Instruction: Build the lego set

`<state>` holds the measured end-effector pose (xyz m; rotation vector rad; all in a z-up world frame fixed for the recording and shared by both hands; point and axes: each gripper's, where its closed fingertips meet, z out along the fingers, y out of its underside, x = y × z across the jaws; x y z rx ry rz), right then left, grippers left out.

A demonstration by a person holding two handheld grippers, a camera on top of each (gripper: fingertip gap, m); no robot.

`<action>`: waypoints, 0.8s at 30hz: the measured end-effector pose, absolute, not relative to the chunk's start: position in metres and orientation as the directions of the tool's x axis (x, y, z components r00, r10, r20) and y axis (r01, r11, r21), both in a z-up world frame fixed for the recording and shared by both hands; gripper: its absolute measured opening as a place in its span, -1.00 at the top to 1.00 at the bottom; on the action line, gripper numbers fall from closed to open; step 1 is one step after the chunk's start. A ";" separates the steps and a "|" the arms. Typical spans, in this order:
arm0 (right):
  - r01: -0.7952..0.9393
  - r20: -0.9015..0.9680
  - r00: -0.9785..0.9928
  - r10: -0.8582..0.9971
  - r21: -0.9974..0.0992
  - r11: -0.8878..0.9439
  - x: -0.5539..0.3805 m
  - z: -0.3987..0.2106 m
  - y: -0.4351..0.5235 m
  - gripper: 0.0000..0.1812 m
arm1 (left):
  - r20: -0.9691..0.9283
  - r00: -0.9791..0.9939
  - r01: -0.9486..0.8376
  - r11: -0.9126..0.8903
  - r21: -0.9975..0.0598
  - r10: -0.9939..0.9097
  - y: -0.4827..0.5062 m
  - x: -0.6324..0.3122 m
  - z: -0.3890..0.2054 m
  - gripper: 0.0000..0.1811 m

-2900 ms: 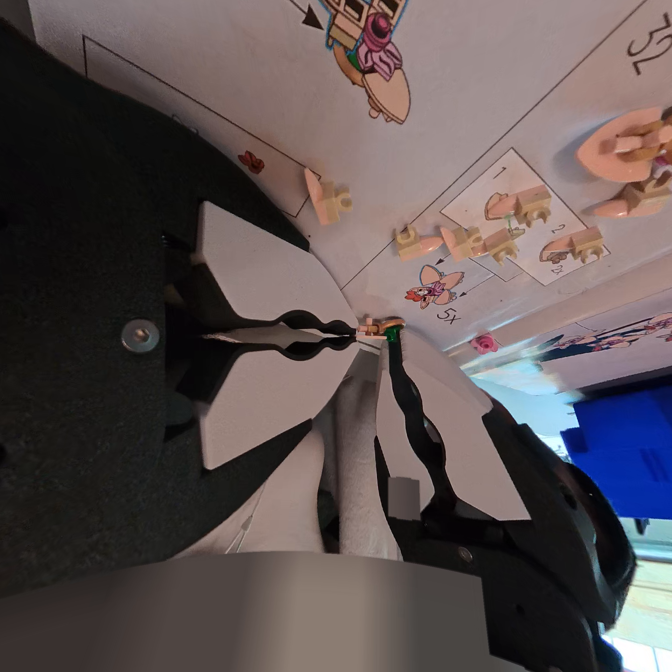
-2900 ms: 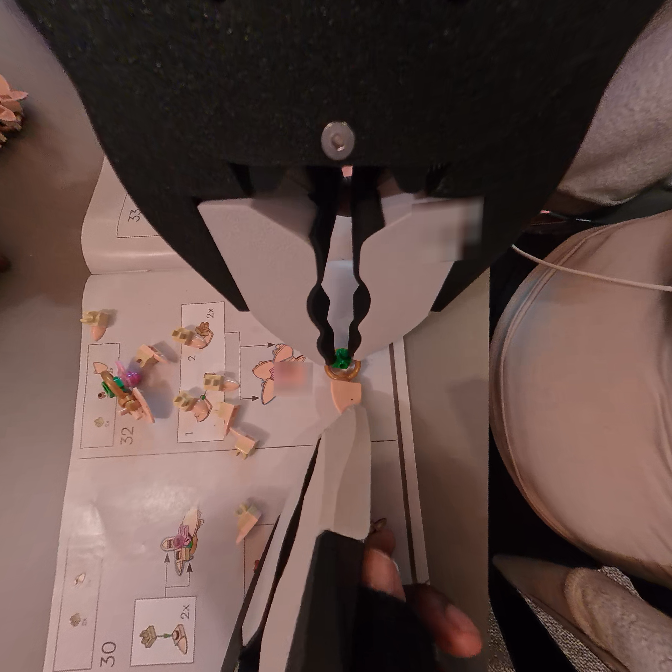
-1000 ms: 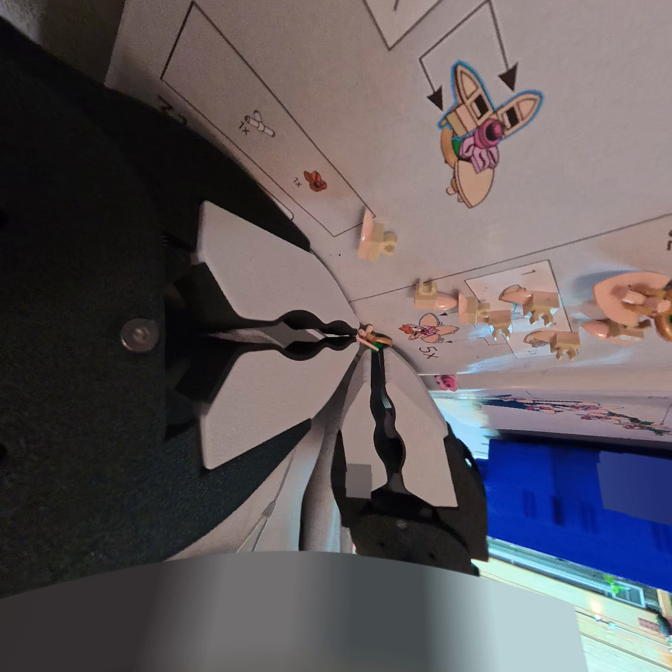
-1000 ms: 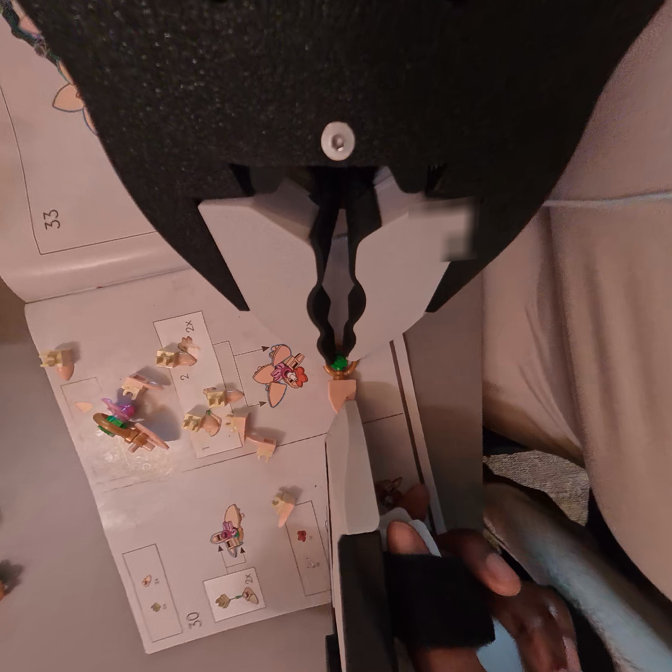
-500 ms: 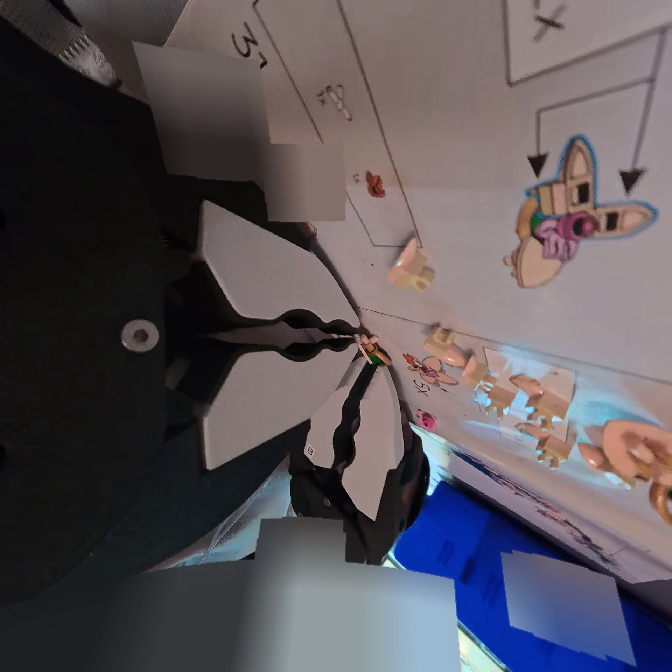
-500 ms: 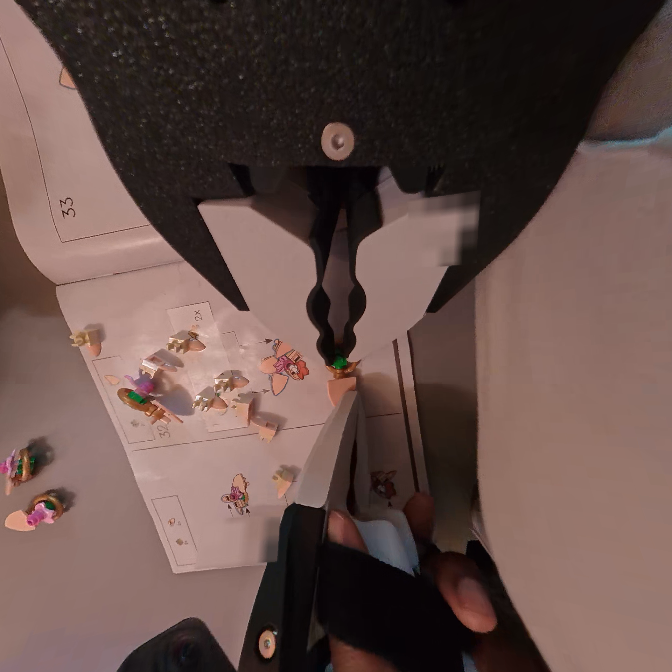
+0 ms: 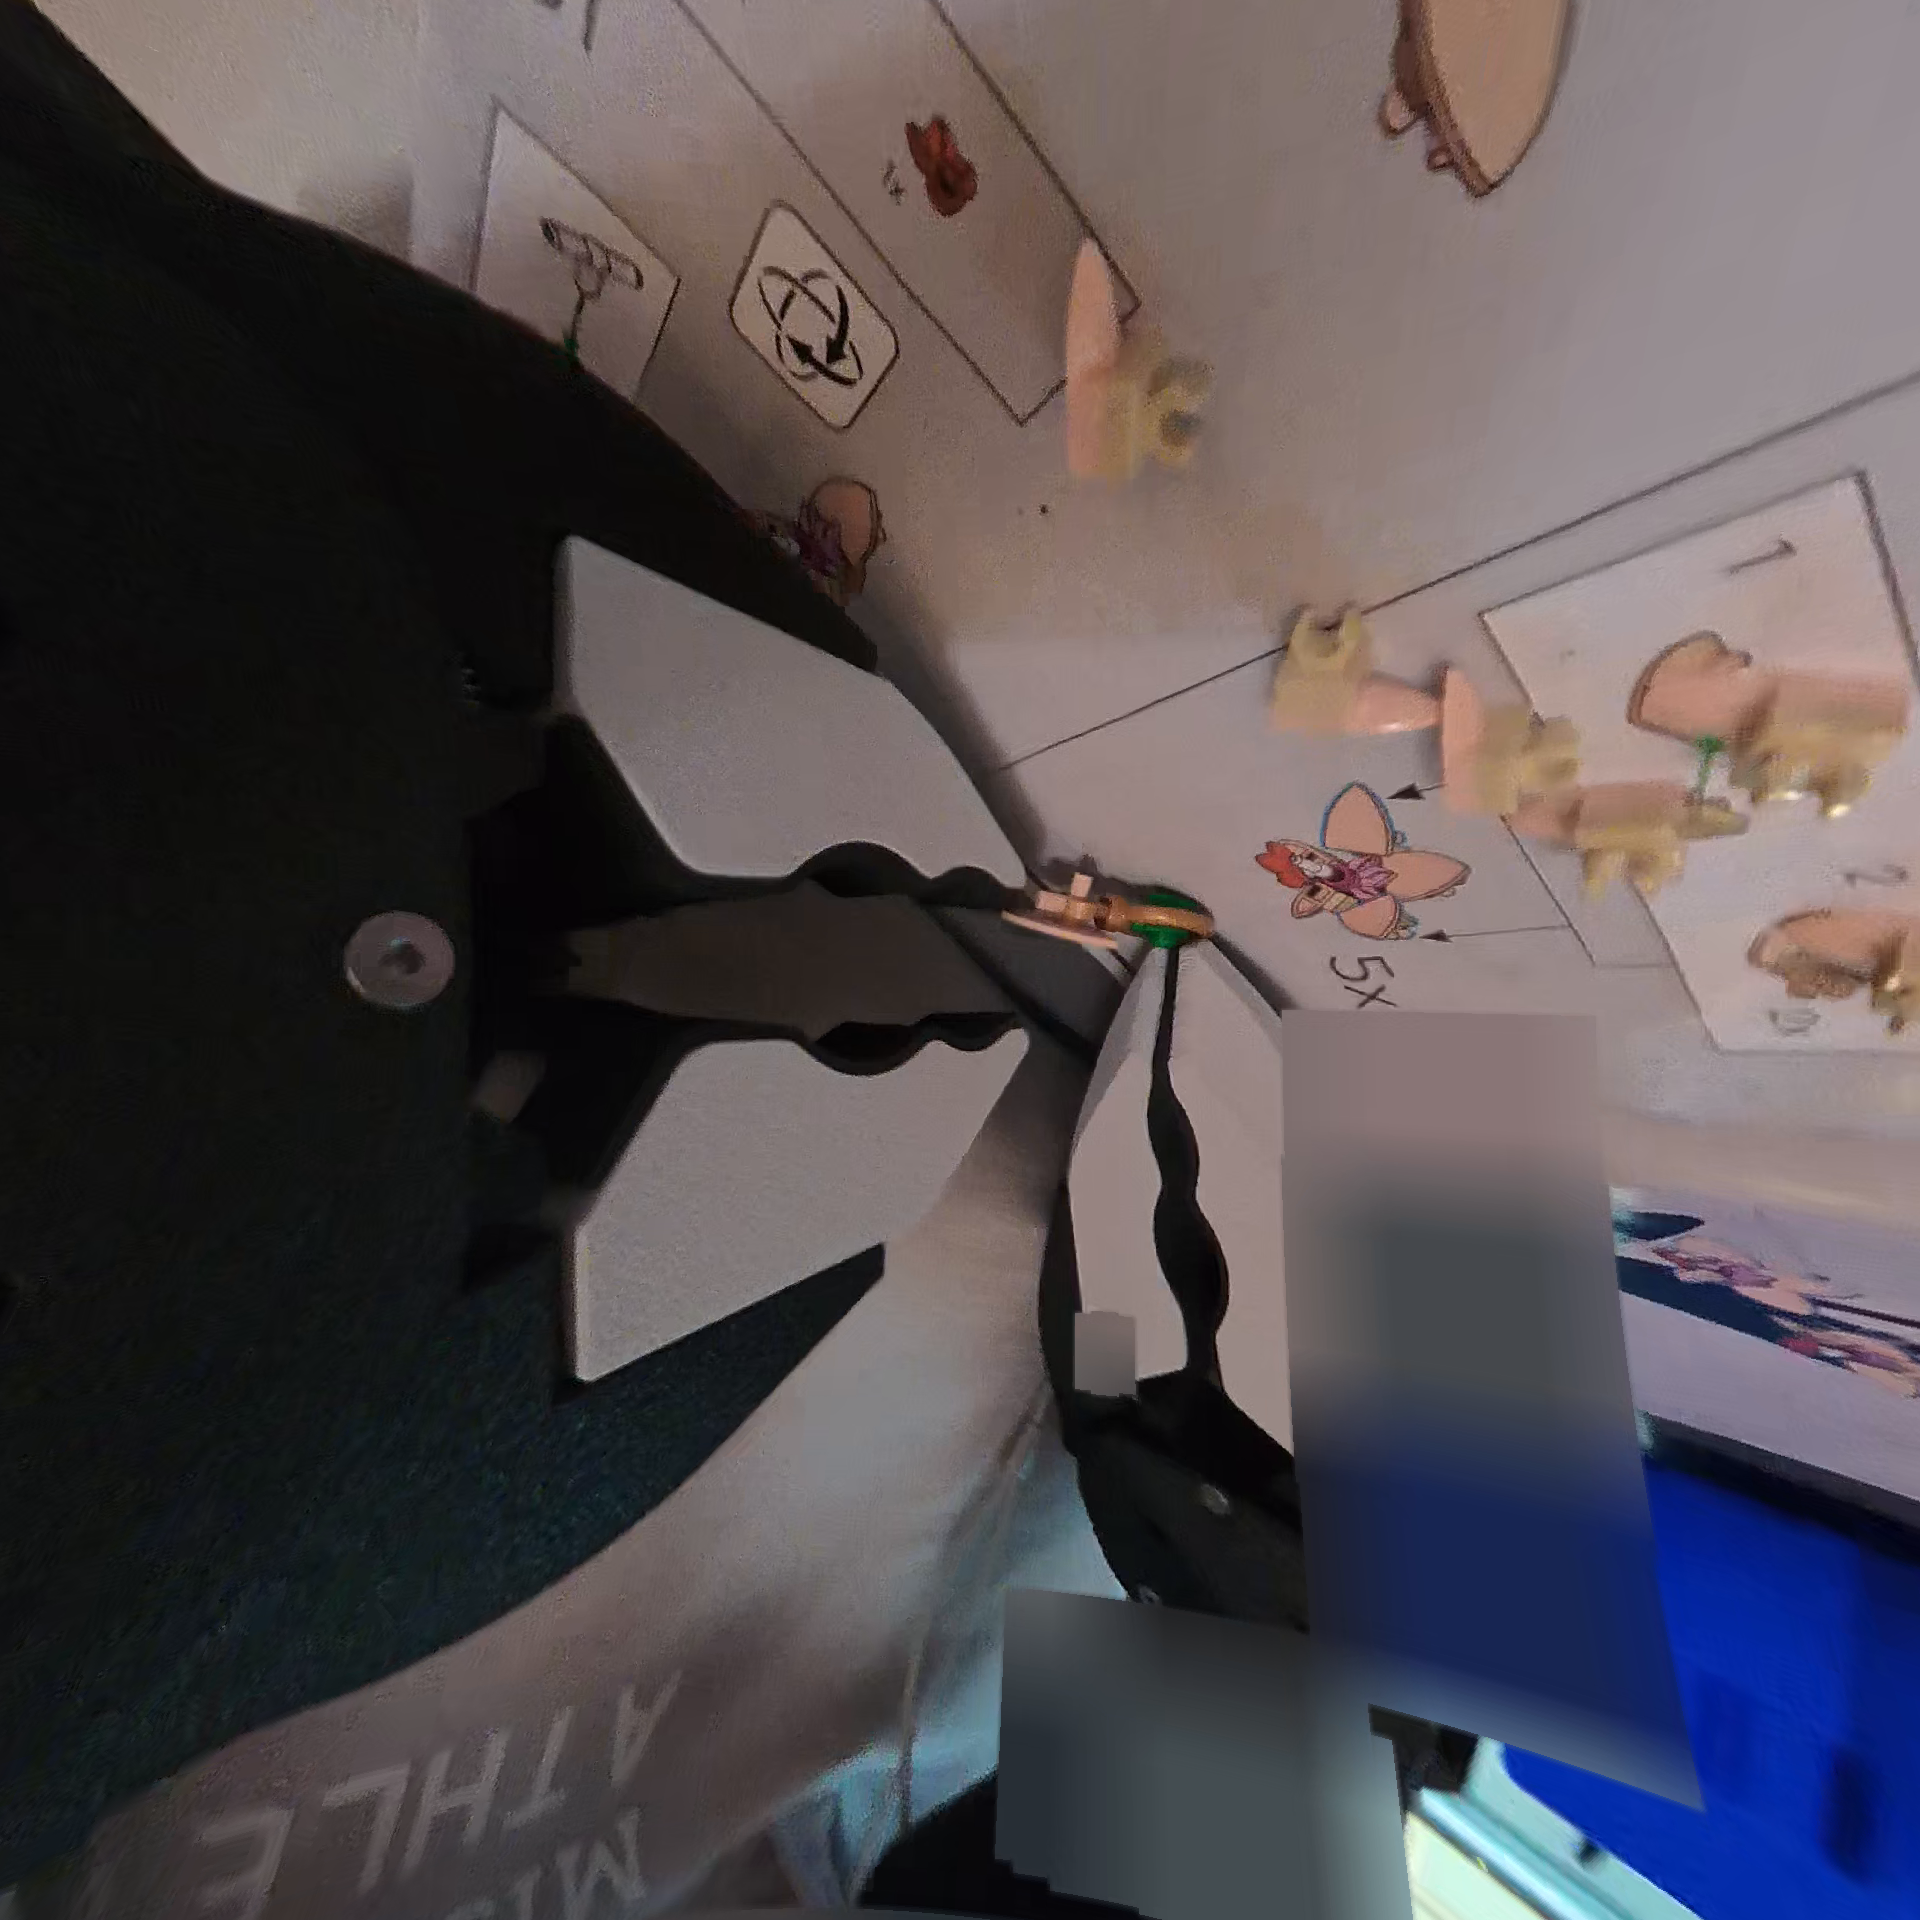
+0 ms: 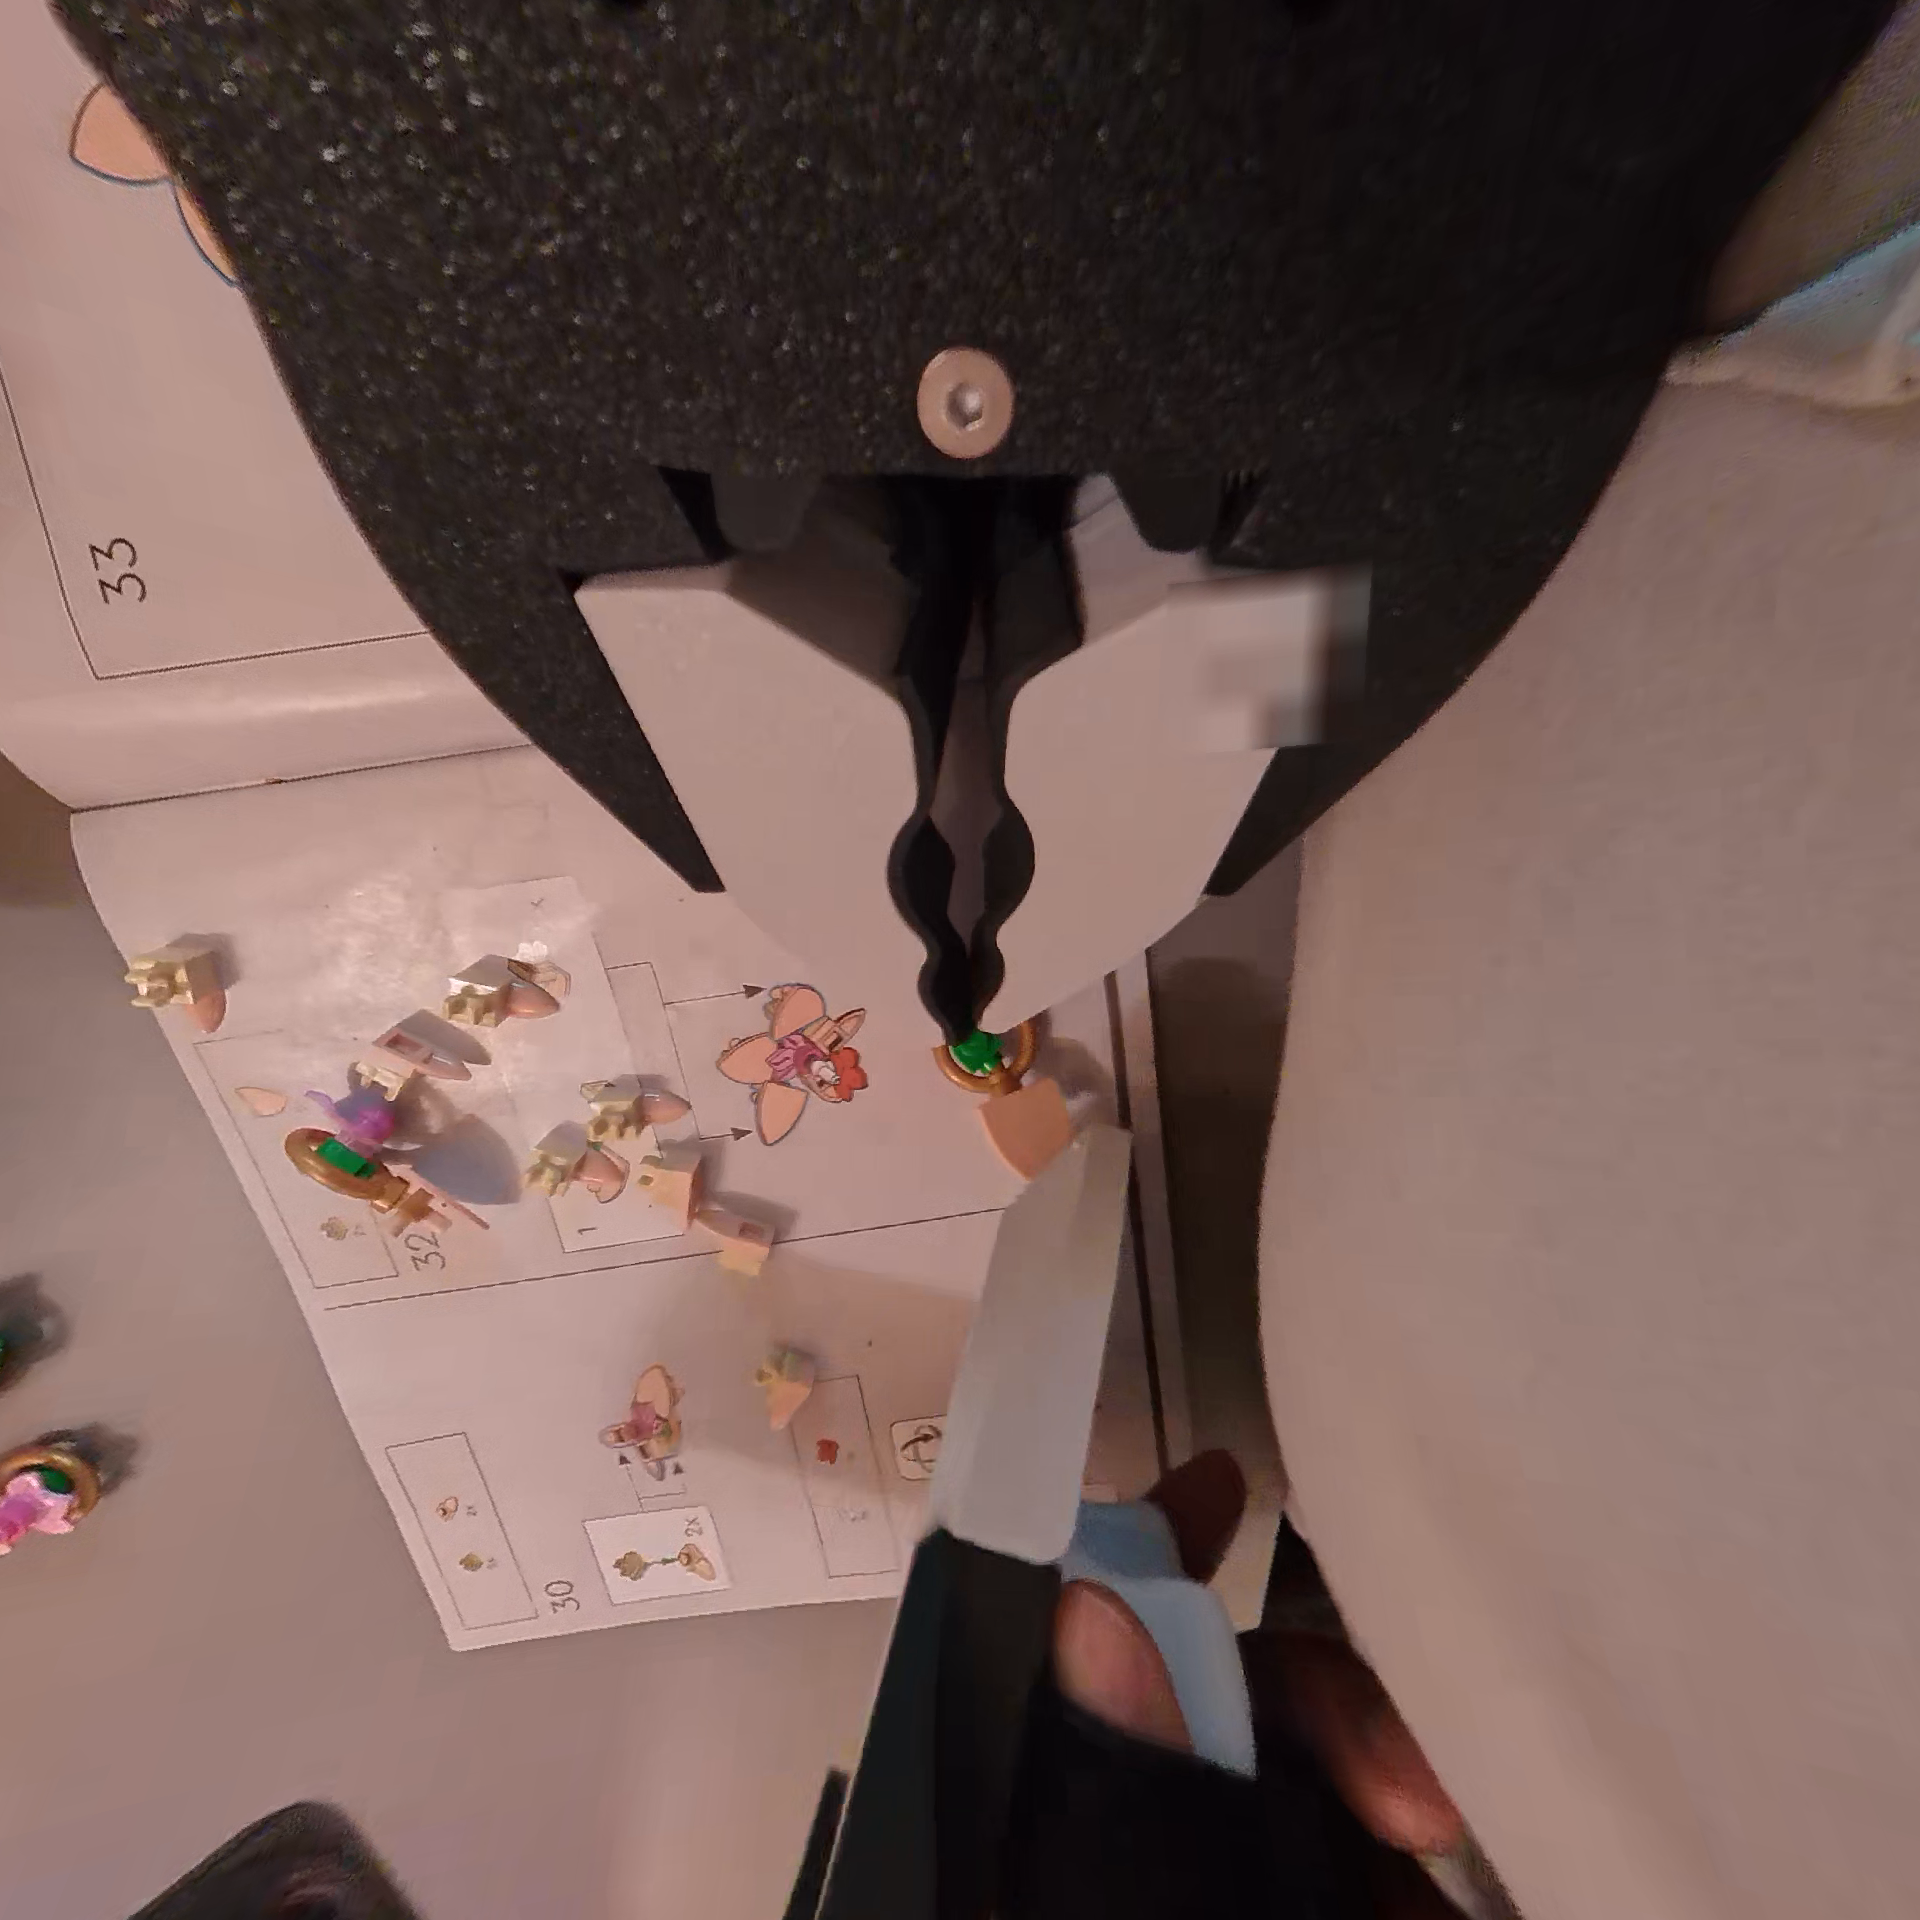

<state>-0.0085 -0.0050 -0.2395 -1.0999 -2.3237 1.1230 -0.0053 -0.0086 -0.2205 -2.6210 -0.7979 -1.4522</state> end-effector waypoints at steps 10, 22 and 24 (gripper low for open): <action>0.481 -0.002 -0.653 0.758 -0.774 0.412 -0.009 -0.239 -0.007 1.00 | 0.714 0.684 0.331 -0.935 -0.124 0.147 -0.007 -0.016 -0.226 0.83; 0.563 -0.099 -0.619 0.779 -0.748 0.352 -0.010 -0.239 -0.007 1.00 | 0.870 0.318 0.650 -0.755 0.090 0.377 -0.010 -0.010 -0.230 0.94; 0.579 -0.114 -0.617 0.779 -0.736 0.351 -0.010 -0.239 -0.006 1.00 | 0.877 0.269 0.689 -0.716 0.113 0.397 -0.012 -0.010 -0.227 0.95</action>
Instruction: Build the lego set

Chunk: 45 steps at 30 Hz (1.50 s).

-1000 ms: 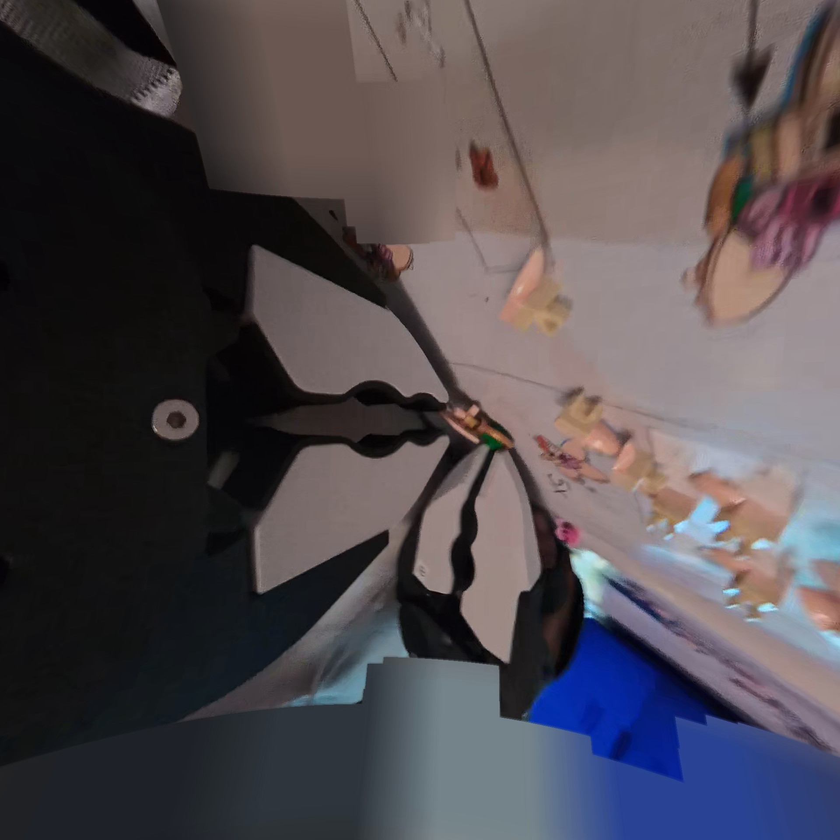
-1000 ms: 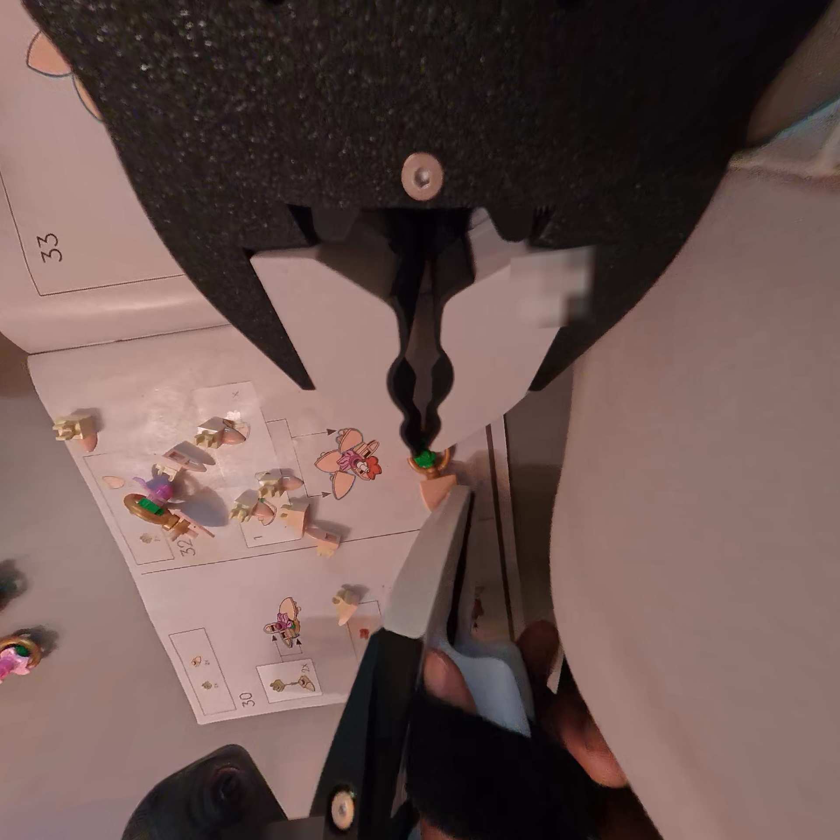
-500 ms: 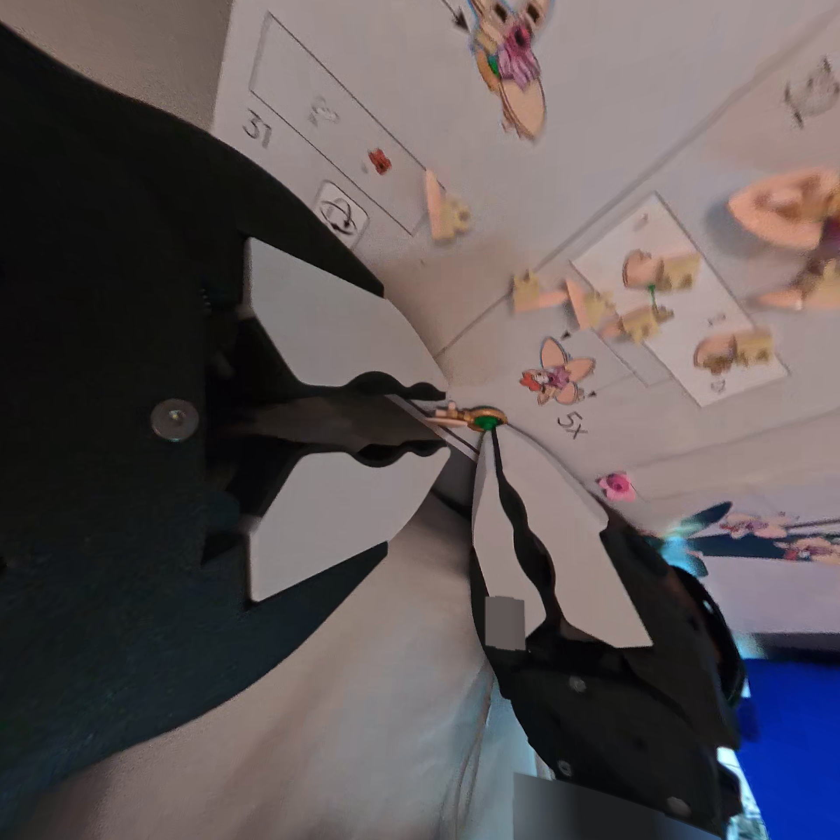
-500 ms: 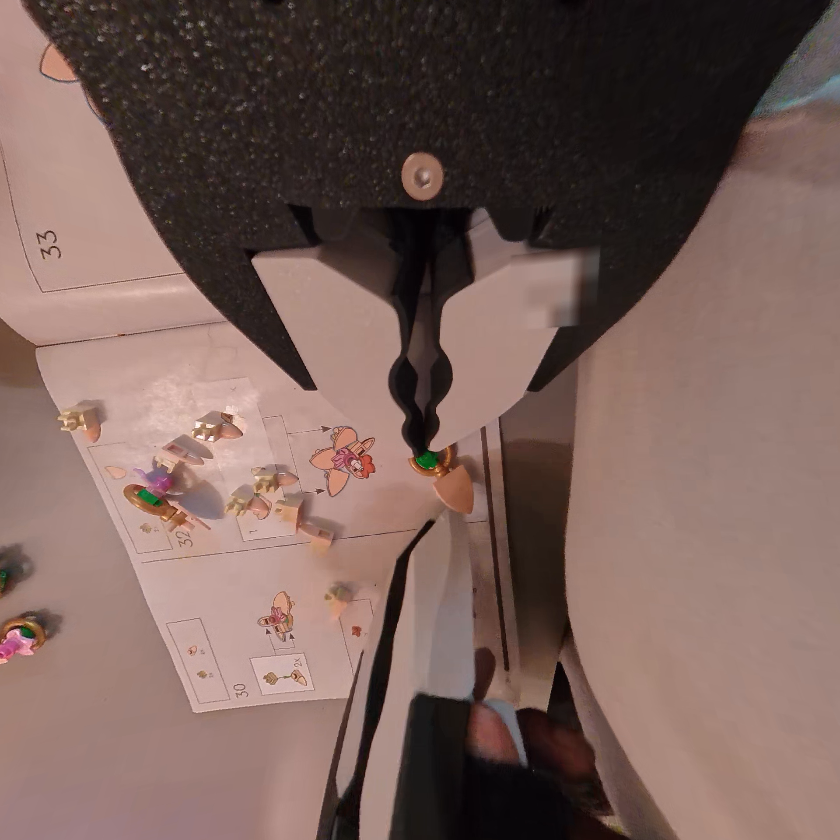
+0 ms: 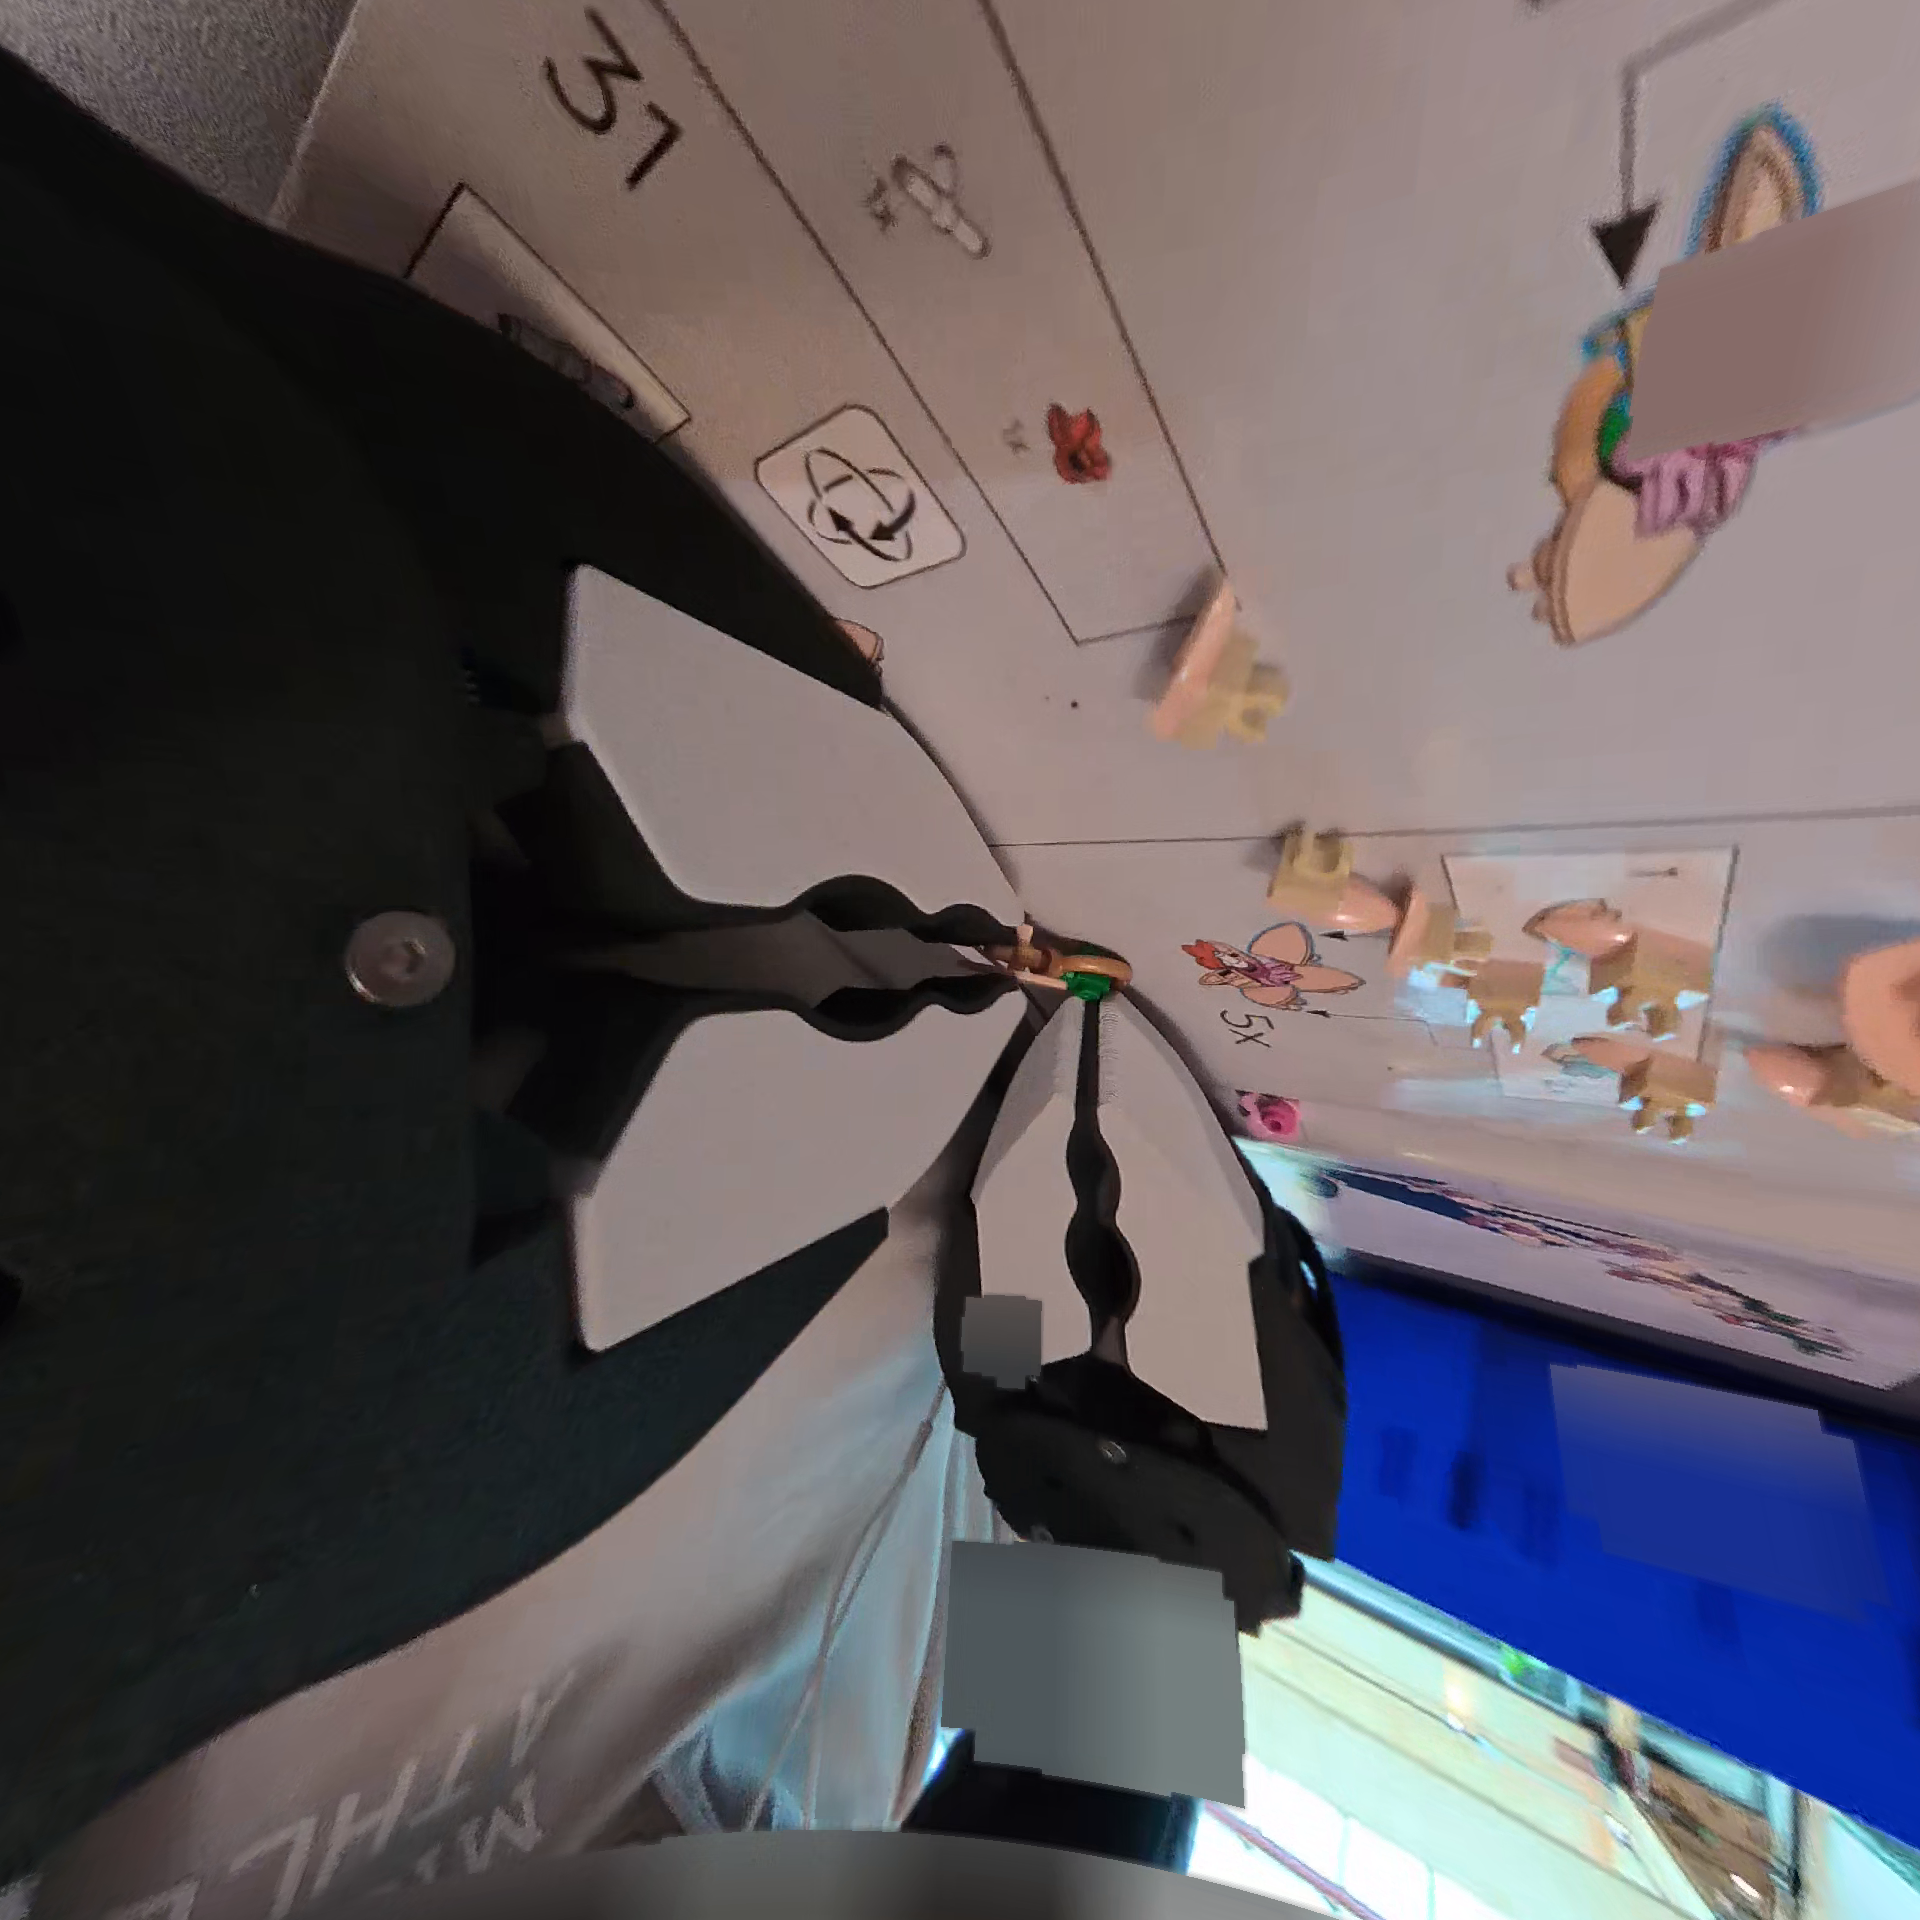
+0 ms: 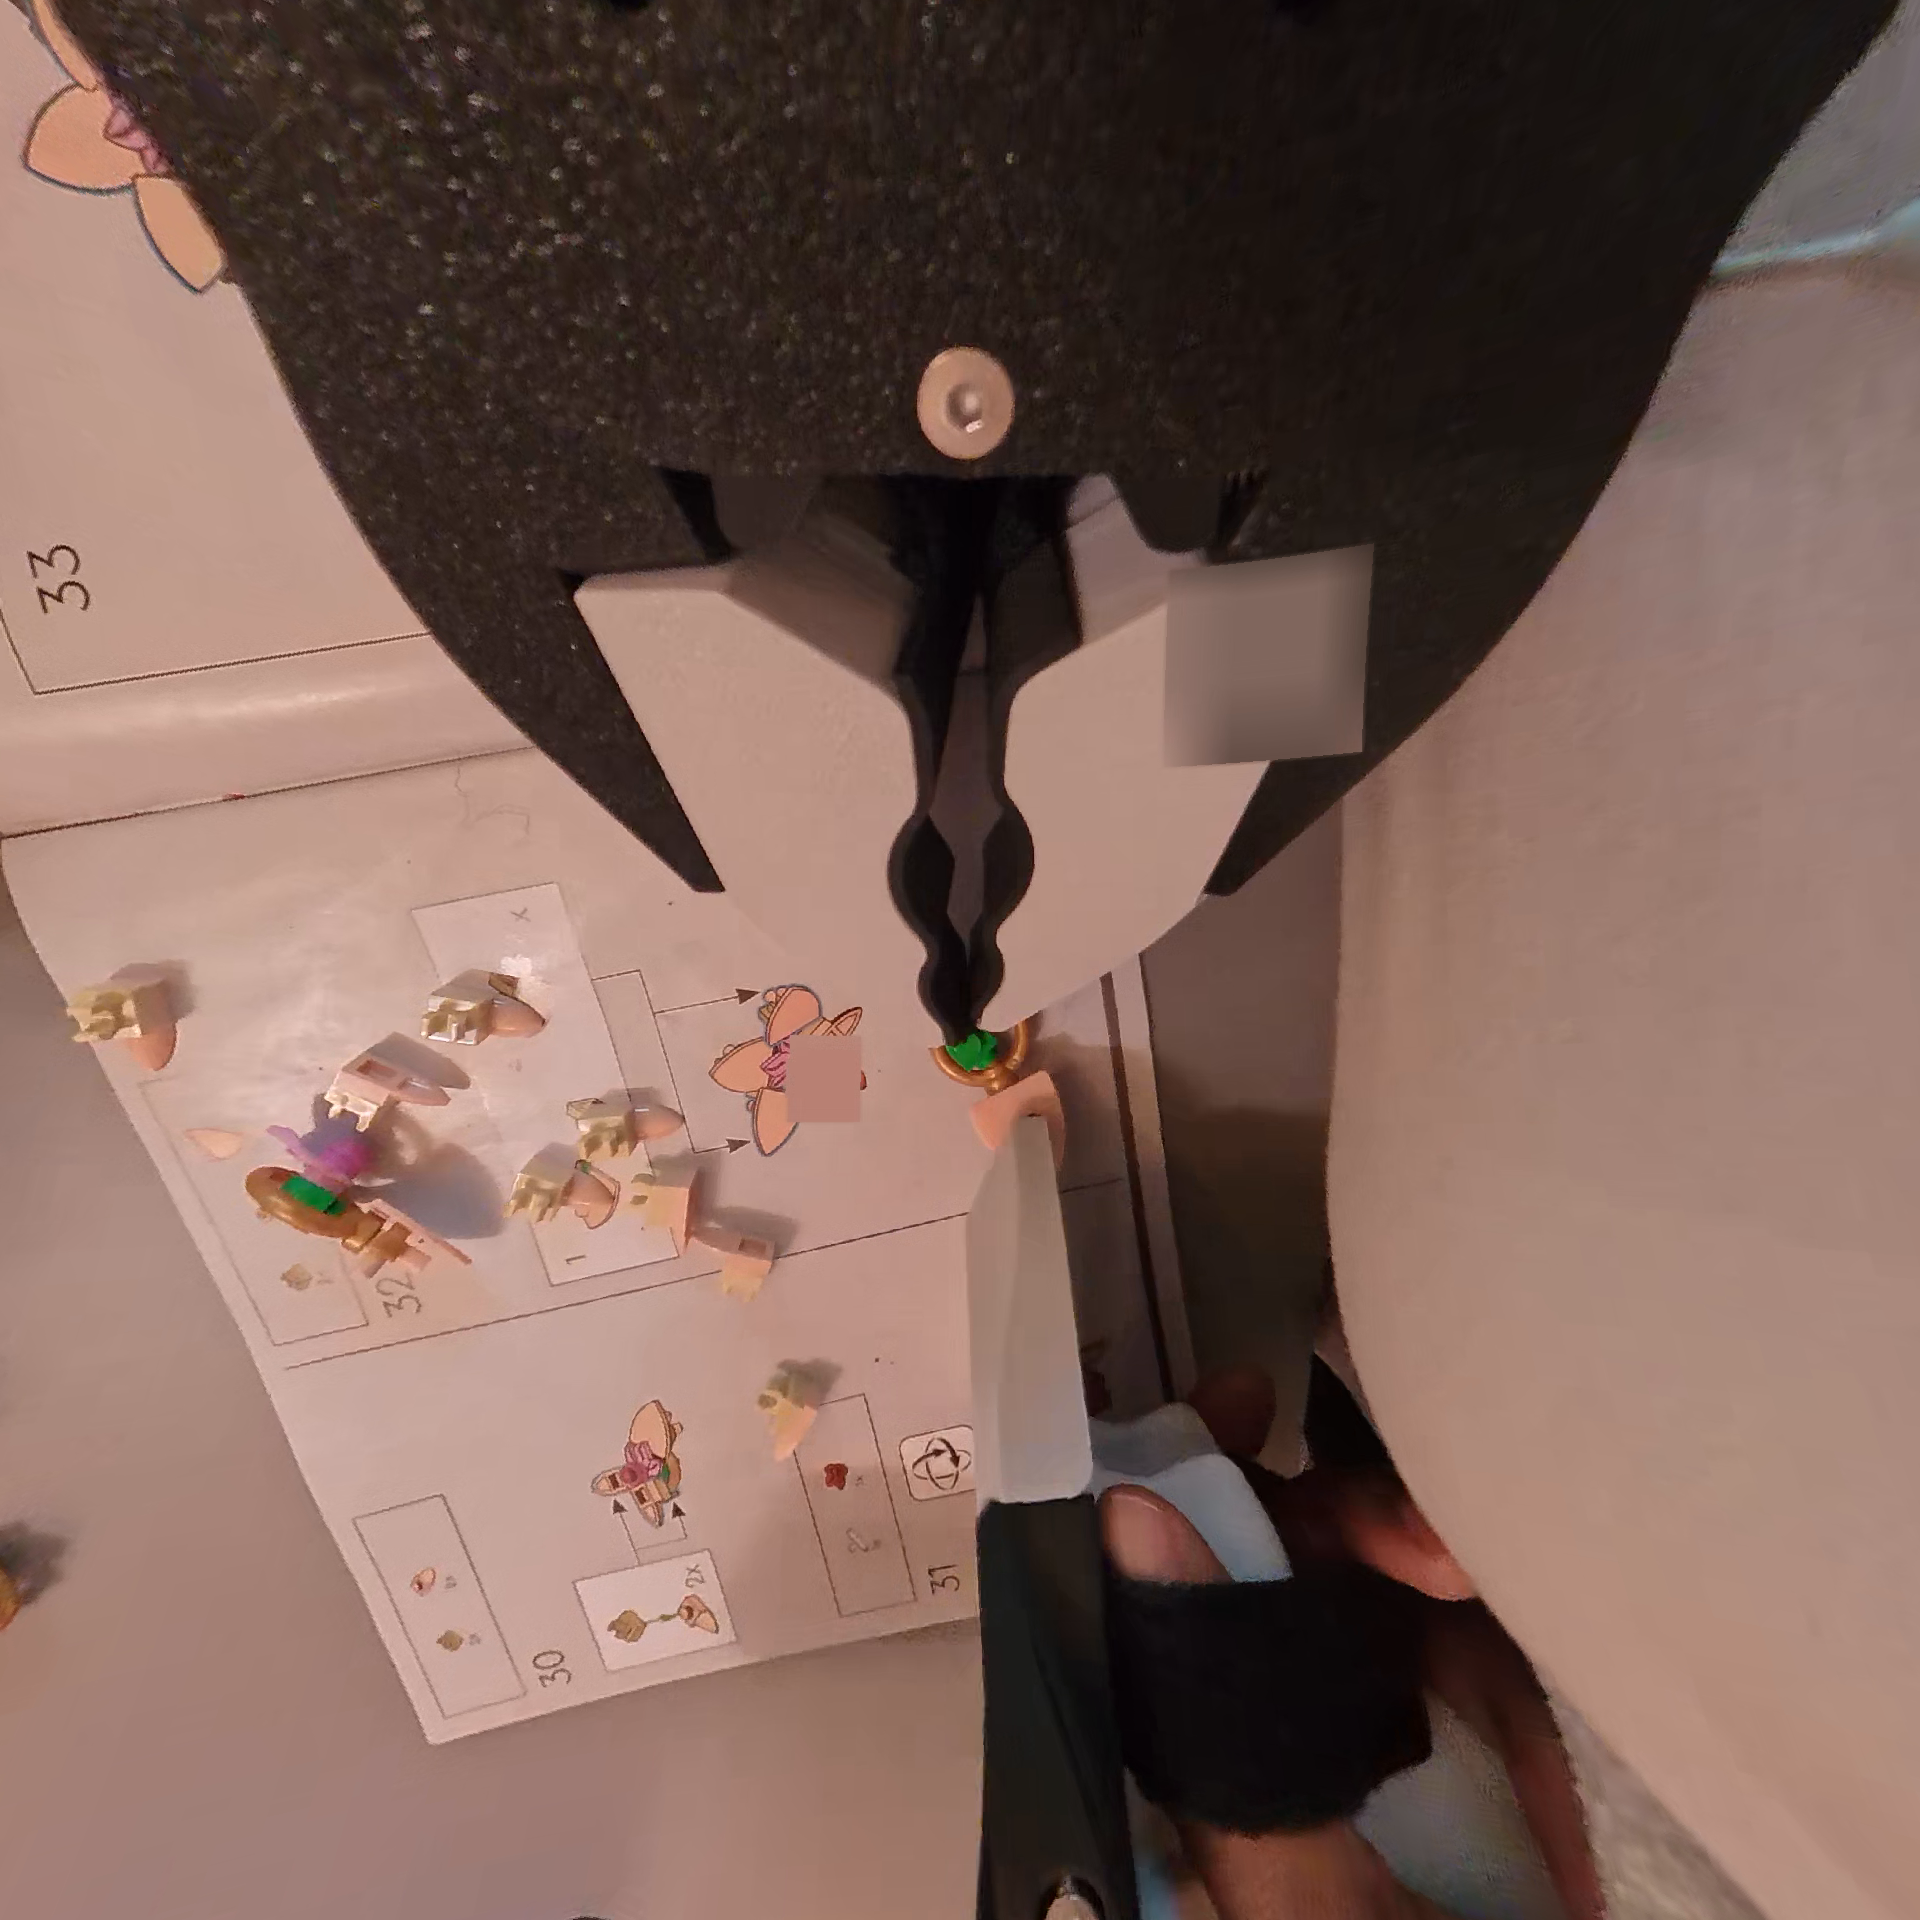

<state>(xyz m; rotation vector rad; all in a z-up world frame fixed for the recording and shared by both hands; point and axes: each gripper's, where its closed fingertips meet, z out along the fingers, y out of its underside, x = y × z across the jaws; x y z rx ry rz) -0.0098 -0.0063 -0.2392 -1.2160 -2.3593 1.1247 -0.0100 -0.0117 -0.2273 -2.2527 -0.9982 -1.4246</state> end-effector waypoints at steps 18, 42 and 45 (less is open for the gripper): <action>0.726 -0.332 -0.510 0.793 -0.661 0.190 0.002 -0.241 -0.004 1.00 | 0.896 0.266 0.798 -0.602 0.002 0.355 -0.016 -0.005 -0.223 0.95; 0.683 -0.314 -0.556 0.769 -0.700 0.208 -0.020 -0.232 0.003 0.91 | 0.875 0.311 0.822 -0.567 -0.052 0.371 0.000 -0.021 -0.232 0.95; 0.697 -0.311 -0.543 0.780 -0.685 0.212 -0.021 -0.238 0.004 0.93 | 0.875 0.311 0.825 -0.563 -0.054 0.372 0.000 -0.022 -0.232 0.94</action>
